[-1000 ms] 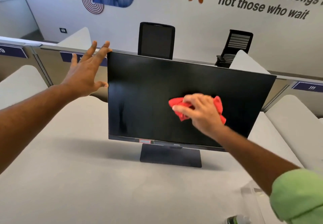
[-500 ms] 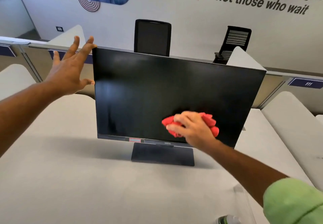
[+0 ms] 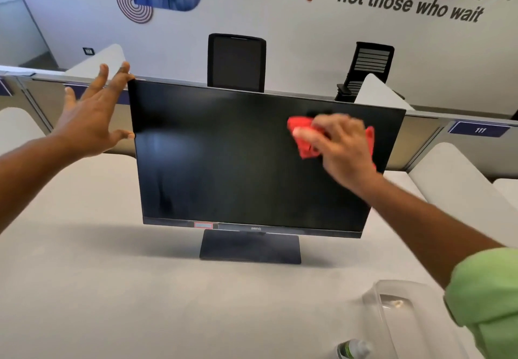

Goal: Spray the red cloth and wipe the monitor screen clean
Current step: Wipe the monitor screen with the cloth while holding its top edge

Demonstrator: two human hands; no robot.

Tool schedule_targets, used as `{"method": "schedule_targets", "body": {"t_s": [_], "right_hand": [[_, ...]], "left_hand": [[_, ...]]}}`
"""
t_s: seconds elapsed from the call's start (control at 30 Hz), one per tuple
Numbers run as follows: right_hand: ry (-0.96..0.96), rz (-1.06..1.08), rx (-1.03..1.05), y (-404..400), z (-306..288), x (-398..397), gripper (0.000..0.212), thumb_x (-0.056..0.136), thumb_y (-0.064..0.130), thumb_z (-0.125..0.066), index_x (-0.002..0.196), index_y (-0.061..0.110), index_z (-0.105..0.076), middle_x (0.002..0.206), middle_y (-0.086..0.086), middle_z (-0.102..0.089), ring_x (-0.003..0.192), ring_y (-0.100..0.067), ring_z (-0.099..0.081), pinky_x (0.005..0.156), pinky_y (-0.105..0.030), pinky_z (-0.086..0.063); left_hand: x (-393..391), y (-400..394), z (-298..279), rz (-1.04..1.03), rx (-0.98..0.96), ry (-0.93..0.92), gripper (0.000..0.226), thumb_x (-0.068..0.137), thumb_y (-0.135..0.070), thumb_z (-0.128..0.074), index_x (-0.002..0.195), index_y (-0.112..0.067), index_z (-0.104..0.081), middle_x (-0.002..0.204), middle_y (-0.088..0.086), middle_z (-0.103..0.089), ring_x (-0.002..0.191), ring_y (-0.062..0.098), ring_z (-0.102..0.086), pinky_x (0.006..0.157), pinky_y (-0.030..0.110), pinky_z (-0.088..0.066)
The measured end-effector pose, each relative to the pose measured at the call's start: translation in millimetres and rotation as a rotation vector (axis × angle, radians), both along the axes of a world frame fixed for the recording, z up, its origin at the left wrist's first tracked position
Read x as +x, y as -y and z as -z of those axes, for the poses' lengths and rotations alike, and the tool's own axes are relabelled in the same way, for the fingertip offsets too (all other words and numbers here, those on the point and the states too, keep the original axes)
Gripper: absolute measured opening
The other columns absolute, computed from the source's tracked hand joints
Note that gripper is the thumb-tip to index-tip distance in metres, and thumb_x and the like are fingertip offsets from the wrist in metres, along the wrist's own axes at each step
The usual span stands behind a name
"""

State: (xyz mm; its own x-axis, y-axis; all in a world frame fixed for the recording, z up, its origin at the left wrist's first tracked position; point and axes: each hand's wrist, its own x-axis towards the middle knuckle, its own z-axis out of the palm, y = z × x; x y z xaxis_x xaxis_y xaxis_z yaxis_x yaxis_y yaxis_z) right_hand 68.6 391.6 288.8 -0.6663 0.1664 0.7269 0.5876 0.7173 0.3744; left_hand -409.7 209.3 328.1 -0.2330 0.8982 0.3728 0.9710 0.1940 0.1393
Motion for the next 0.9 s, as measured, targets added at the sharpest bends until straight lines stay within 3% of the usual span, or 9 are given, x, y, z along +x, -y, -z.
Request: {"method": "schedule_targets", "body": {"t_s": [0.1, 0.23, 0.43, 0.5, 0.6, 0.7, 0.9], "right_hand": [[-0.147, 0.125, -0.050, -23.8, -39.6, 4.3, 0.050, 0.098, 0.013, -0.055, 0.145, 0.030, -0.058, 0.137, -0.007, -0.052, 0.123, -0.035, -0.048, 0.090, -0.045, -0.038], [-0.172, 0.080, -0.075, -6.4, 8.3, 2.9, 0.043, 0.099, 0.003, -0.061, 0.132, 0.028, -0.070, 0.129, -0.007, -0.062, 0.118, -0.037, -0.056, 0.092, -0.048, -0.045], [0.098, -0.061, -0.233, 45.8, 117.7, 25.6, 0.040, 0.106, 0.003, -0.049, 0.128, 0.031, -0.066, 0.130, -0.003, -0.062, 0.115, -0.033, -0.057, 0.097, -0.047, -0.050], [0.214, -0.076, -0.270, 60.0, 146.6, 39.1, 0.043, 0.097, 0.004, -0.066, 0.130, 0.031, -0.062, 0.132, -0.003, -0.061, 0.119, -0.031, -0.055, 0.097, -0.048, -0.055], [0.331, -0.100, -0.353, 70.7, 158.8, 50.6, 0.071, 0.075, 0.013, -0.093, 0.133, 0.033, -0.057, 0.136, 0.000, -0.059, 0.122, -0.028, -0.055, 0.096, -0.046, -0.058], [0.437, -0.133, -0.279, 68.9, 148.1, 55.4, 0.073, 0.079, 0.015, -0.088, 0.140, 0.037, -0.055, 0.142, 0.001, -0.054, 0.124, -0.027, -0.053, 0.097, -0.046, -0.052], [-0.069, 0.058, -0.070, 21.9, 58.4, 64.4, 0.049, 0.095, 0.004, -0.069, 0.135, 0.034, -0.066, 0.130, -0.003, -0.057, 0.115, -0.033, -0.060, 0.086, -0.046, -0.044]], "left_hand": [[-1.5, -5.8, -0.9, -0.018, 0.004, -0.011, 0.131, 0.069, -0.016, -0.093, 0.160, -0.040, -0.002, 0.166, -0.031, 0.012, 0.156, 0.009, 0.011, 0.110, 0.080, -0.010], [-1.4, -9.0, -0.1, -0.031, 0.007, -0.005, 0.130, 0.069, -0.016, -0.093, 0.160, -0.041, -0.003, 0.167, -0.030, 0.009, 0.155, 0.005, 0.013, 0.111, 0.079, -0.010], [-3.9, -10.9, -0.9, -0.068, -0.003, -0.004, 0.136, 0.067, -0.021, -0.094, 0.160, -0.046, 0.003, 0.171, -0.020, 0.002, 0.157, 0.008, 0.009, 0.111, 0.078, -0.009], [-6.6, -12.8, -0.8, -0.066, 0.002, -0.010, 0.137, 0.067, -0.022, -0.094, 0.160, -0.047, 0.002, 0.171, -0.019, 0.002, 0.158, 0.009, 0.009, 0.110, 0.080, -0.009], [-11.8, -16.5, 1.2, -0.075, 0.005, -0.026, 0.139, 0.065, -0.022, -0.095, 0.160, -0.049, 0.003, 0.172, -0.016, 0.000, 0.157, 0.007, 0.010, 0.110, 0.080, -0.007], [-21.8, -19.7, 9.1, -0.049, 0.033, -0.039, 0.142, 0.061, -0.017, -0.097, 0.159, -0.049, 0.000, 0.170, -0.021, 0.001, 0.152, -0.003, 0.016, 0.112, 0.081, -0.014], [-34.3, -23.1, 21.9, -0.044, 0.071, -0.054, 0.148, 0.057, -0.015, -0.098, 0.158, -0.053, 0.003, 0.168, -0.029, 0.004, 0.149, -0.010, 0.017, 0.112, 0.078, -0.023]]}}
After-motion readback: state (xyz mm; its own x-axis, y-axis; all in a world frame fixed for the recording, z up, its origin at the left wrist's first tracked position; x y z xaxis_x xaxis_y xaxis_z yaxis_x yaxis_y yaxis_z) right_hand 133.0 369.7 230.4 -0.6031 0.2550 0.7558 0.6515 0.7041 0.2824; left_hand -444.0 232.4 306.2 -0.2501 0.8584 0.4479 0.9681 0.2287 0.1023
